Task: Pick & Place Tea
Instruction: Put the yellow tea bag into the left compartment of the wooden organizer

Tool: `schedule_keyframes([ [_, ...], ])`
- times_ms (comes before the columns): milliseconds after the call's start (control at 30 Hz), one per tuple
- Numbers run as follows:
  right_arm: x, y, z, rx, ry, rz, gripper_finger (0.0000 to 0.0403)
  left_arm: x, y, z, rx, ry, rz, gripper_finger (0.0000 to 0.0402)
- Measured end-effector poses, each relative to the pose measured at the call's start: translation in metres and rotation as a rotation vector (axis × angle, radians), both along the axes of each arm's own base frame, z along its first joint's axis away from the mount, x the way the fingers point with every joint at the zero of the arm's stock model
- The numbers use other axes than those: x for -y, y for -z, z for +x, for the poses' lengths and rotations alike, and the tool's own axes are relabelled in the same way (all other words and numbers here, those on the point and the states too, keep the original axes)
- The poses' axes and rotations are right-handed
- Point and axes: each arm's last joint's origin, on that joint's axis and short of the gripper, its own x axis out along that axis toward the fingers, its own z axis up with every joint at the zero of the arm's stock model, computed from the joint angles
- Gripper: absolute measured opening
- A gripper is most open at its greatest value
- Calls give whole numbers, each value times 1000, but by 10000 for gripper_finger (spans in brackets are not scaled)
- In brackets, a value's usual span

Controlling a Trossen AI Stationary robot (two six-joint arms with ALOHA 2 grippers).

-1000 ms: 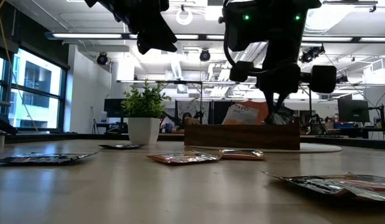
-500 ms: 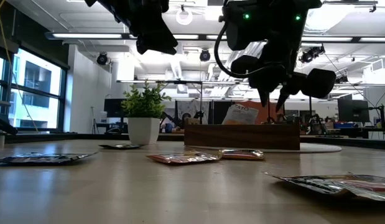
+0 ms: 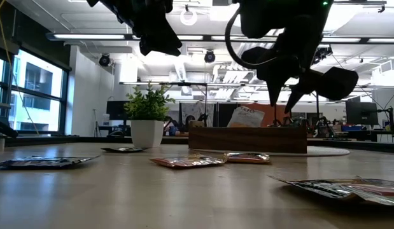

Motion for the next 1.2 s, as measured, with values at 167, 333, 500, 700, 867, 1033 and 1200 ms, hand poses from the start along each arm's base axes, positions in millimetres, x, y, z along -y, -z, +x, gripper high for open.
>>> schedule_keyframes([
  [167, -6, -1, -3, 14, 9, -4, 138, 0, 0, 0, 0, 0, 0, 154],
  [333, -10, -13, -8, 69, 8, -22, 138, 0, 0, 0, 0, 0, 0, 154],
  [500, -7, -38, -16, 198, 40, 4, 138, 0, 0, 0, 0, -1, 0, 154],
  [700, -6, -66, -24, 383, 59, 88, 138, 0, 0, 0, 1, -1, 0, 154],
  [867, -5, -87, -28, 519, 53, 130, 138, 0, 0, 0, 1, -1, 0, 154],
  [1033, -5, -99, -32, 597, 49, 220, 138, 0, 0, 0, 1, -1, 0, 154],
  [1200, -7, -102, -29, 626, 44, 295, 138, 0, 0, 0, 1, -1, 0, 154],
])
